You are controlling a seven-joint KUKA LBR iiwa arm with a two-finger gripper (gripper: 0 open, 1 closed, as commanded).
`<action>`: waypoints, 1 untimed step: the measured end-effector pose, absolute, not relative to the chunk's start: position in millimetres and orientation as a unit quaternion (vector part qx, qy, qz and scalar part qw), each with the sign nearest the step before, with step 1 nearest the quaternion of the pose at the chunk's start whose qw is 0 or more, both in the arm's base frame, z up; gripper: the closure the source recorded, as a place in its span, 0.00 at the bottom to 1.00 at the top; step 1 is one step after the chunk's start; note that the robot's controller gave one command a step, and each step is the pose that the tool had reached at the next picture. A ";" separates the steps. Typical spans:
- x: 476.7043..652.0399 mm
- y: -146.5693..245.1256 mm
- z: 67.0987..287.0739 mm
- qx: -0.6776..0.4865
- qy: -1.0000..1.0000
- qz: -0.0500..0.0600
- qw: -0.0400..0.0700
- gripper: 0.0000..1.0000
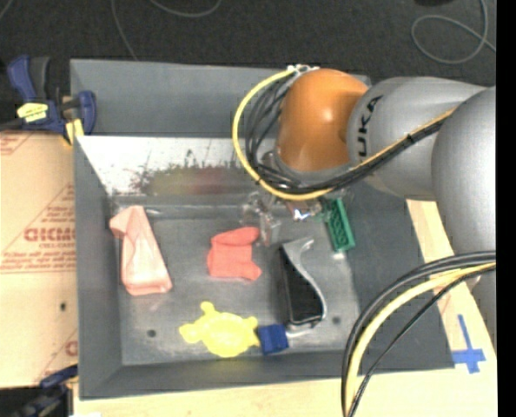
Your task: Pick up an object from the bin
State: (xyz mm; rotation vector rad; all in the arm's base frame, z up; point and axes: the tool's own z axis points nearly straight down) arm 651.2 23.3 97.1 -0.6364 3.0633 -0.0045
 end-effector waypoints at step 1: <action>654.2 25.1 112.1 -0.207 0.978 -0.002 0.011 1.00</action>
Offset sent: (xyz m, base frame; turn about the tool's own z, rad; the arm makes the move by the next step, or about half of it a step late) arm -0.0060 0.0045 -0.0083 -0.0962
